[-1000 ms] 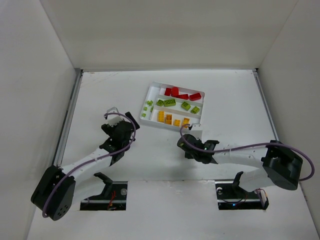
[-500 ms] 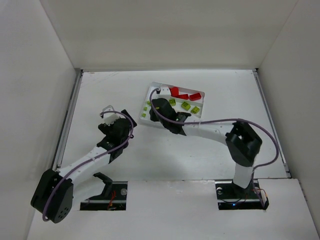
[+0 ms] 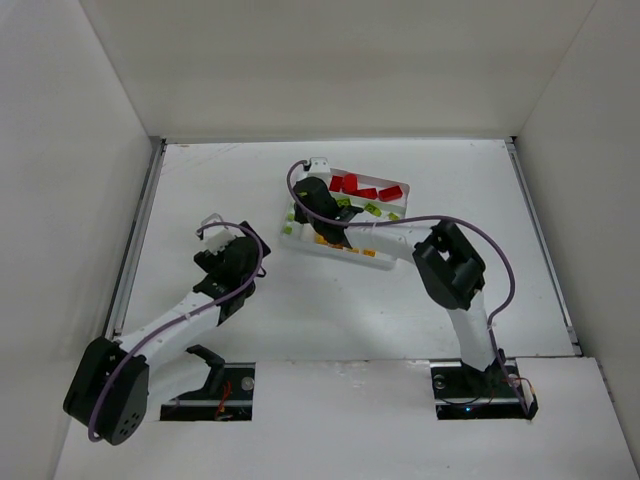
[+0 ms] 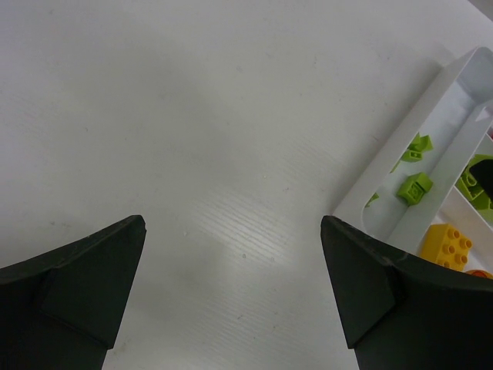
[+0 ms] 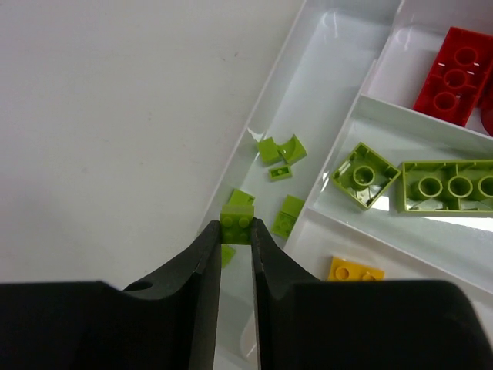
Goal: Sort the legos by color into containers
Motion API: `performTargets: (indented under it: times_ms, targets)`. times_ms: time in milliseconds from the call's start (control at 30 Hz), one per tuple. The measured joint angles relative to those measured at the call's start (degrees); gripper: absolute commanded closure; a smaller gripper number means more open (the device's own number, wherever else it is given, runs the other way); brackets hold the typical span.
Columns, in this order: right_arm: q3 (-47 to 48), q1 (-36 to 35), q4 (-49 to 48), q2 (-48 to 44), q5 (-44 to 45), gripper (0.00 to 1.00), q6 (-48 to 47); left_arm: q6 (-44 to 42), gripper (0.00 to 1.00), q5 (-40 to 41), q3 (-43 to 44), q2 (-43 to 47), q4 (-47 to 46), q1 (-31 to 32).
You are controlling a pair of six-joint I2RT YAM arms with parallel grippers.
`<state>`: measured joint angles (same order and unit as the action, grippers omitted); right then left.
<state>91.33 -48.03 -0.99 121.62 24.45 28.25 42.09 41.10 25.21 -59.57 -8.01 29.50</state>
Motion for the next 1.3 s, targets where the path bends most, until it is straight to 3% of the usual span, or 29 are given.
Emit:
performTargets:
  times_ms: [200, 567, 667, 867, 1033, 1133, 1300]
  targets:
    - [1.9, 0.0, 0.0, 0.0, -0.1, 0.58, 0.0, 0.1, 0.0, -0.5, 0.0, -0.8, 0.2, -0.8]
    - [-1.6, 0.0, -0.7, -2.3, 0.2, 0.58, -0.2, 0.2, 0.0, -2.0, 0.0, -1.8, 0.2, -2.2]
    - [-7.7, 0.0, -1.3, -8.1, 0.6, 0.64, -0.4, 0.2, 0.0, -2.0, 0.0, -2.3, 0.2, -2.3]
    - [-24.4, 0.0, -6.6, -28.3, 2.4, 0.91, -1.4, 0.2, 0.0, -2.0, 0.0, -4.5, 1.1, -3.0]
    - [-40.9, 0.0, -10.3, -46.3, 7.8, 0.94, -1.5, 0.2, 0.0, -2.0, 0.1, -4.6, 2.1, -3.4]
    - [-51.8, 0.0, -9.8, -56.2, 11.8, 0.86, 0.1, 0.2, 0.0, -2.0, 0.3, -4.6, 2.8, -4.1]
    - [-64.8, 1.6, -5.6, -69.4, 16.9, 0.55, 5.8, 0.1, 0.0, -1.9, 0.5, -4.7, 3.2, -4.3]
